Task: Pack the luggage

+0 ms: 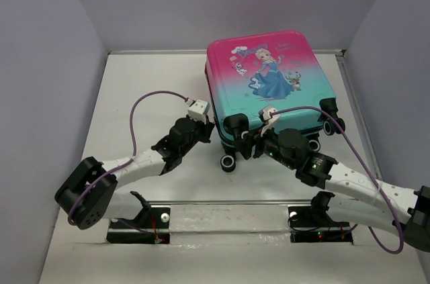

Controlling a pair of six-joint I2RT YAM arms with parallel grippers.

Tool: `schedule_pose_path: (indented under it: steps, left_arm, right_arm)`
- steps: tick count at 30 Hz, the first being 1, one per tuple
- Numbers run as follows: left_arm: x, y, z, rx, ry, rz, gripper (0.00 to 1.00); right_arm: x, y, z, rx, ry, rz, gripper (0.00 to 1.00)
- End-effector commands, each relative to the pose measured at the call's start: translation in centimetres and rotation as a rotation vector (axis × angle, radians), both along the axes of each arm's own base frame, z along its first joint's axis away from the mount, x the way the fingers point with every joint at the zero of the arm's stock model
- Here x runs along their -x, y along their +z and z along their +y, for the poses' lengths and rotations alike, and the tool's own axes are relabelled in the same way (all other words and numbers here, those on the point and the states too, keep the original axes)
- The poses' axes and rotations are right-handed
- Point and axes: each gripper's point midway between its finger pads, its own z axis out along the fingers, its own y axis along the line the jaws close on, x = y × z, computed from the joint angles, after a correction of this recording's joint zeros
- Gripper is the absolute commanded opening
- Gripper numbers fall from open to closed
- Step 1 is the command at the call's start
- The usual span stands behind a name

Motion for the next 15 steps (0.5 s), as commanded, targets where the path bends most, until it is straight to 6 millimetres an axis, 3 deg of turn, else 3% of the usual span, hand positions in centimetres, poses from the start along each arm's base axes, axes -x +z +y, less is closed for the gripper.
schedule_pose_path:
  steps: [1, 5, 7, 9, 10, 11, 12, 13, 14, 15]
  left_arm:
    - [-5.7, 1.7, 5.5, -0.02, 0.32, -0.061, 0.06]
    - [-8.0, 2.9, 6.1, 0.007, 0.373, -0.066, 0.06]
    - [-7.8, 3.6, 6.2, 0.051, 0.391, -0.06, 0.09]
    - [-6.7, 3.9, 6.6, 0.103, 0.391, -0.056, 0.31]
    - [-5.9, 6.2, 7.1, 0.186, 0.403, -0.086, 0.58]
    - [-5.0, 6.5, 7.6, 0.215, 0.409, -0.086, 0.7]
    - [-4.2, 6.9, 8.0, 0.237, 0.414, -0.079, 0.77]
    - [-3.0, 10.1, 8.9, 0.319, 0.418, -0.129, 0.83]
    - [-2.0, 10.5, 9.3, 0.35, 0.423, -0.108, 0.91]
    - [-0.6, 13.4, 10.2, 0.417, 0.411, -0.157, 0.98]
  right_arm:
    - [3.4, 1.9, 2.1, -0.095, 0.176, 0.026, 0.07]
    - [3.7, 1.7, 2.4, -0.097, 0.199, 0.035, 0.07]
    - [4.1, 1.4, 2.9, -0.091, 0.223, 0.047, 0.07]
    - [3.9, 1.4, 3.5, -0.093, 0.232, 0.045, 0.07]
    - [3.8, 1.4, 3.8, -0.092, 0.239, 0.046, 0.07]
    - [3.4, 1.5, 4.6, -0.092, 0.246, 0.046, 0.07]
    - [3.6, 1.5, 5.3, -0.09, 0.265, 0.047, 0.07]
    - [3.5, 1.7, 5.9, -0.093, 0.28, 0.049, 0.07]
    - [3.3, 2.2, 7.4, -0.098, 0.302, 0.045, 0.07]
    - [3.3, 2.5, 8.4, -0.098, 0.319, 0.043, 0.07]
